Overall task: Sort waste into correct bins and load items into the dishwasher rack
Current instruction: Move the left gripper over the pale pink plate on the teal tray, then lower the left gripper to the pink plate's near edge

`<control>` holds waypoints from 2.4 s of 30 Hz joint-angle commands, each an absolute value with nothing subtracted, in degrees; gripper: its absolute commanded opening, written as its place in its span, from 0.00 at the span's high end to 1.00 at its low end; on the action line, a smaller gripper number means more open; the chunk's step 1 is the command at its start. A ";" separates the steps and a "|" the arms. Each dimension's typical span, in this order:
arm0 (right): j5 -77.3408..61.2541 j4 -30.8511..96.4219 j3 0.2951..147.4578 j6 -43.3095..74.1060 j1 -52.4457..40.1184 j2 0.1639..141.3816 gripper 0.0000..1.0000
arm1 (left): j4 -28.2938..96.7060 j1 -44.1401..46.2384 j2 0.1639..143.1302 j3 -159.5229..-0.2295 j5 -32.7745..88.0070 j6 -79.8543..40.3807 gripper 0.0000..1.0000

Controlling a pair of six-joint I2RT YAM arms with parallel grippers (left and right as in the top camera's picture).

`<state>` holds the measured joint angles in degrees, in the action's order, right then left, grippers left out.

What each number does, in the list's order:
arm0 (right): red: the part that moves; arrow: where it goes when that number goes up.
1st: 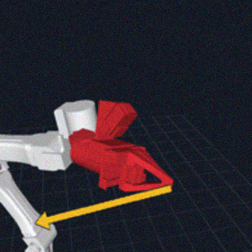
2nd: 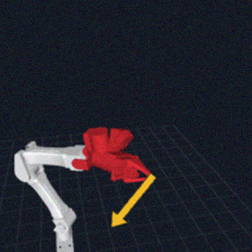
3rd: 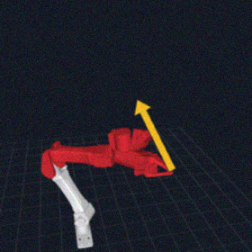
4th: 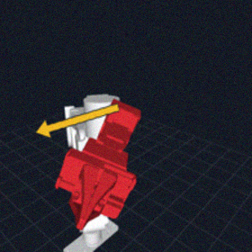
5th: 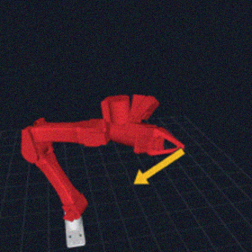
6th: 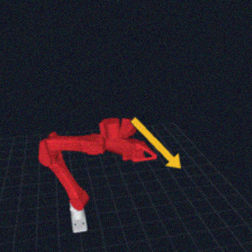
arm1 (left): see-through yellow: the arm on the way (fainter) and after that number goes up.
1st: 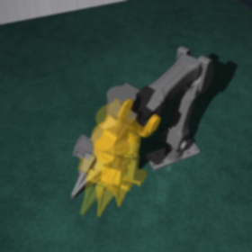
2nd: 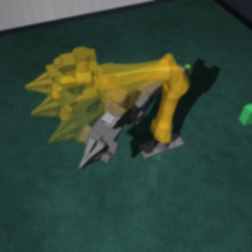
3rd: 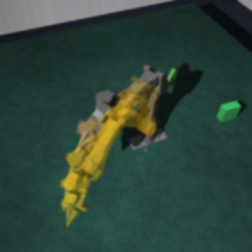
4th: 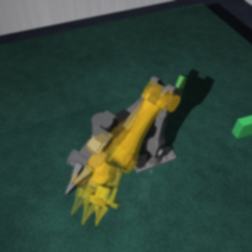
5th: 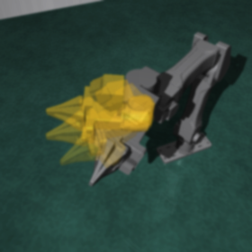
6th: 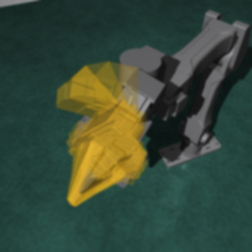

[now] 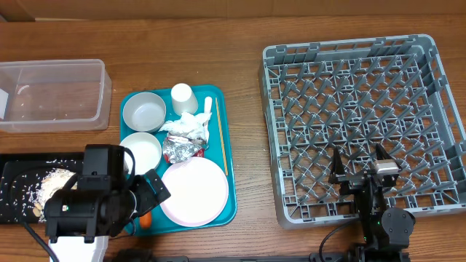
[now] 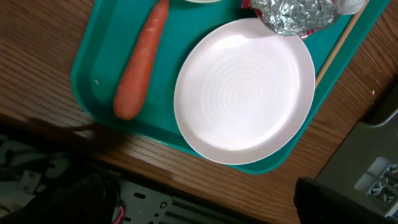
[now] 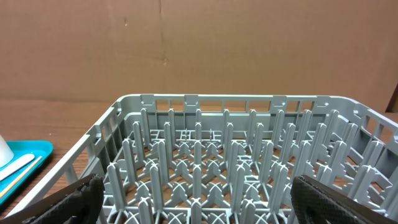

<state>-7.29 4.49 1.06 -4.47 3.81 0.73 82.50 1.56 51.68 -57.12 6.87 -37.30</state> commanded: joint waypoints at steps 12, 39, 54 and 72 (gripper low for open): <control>-7.62 4.14 0.47 -4.51 4.14 0.16 0.00 | 80.29 11.09 51.75 -56.71 6.90 -36.42 0.00; -7.62 4.14 0.45 -4.51 4.14 0.16 0.00 | 76.60 27.75 60.90 -56.71 -5.32 -46.98 0.00; -7.62 4.14 0.47 -4.51 4.14 0.16 0.00 | 79.85 9.30 61.80 -60.16 -9.52 -48.45 0.00; -7.62 4.14 0.47 -4.51 4.14 0.16 0.00 | 79.29 0.32 61.84 -60.60 -8.93 -47.62 0.00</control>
<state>-7.29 4.47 1.06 -4.51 3.81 0.73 78.72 0.64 61.91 -59.02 -8.43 -47.68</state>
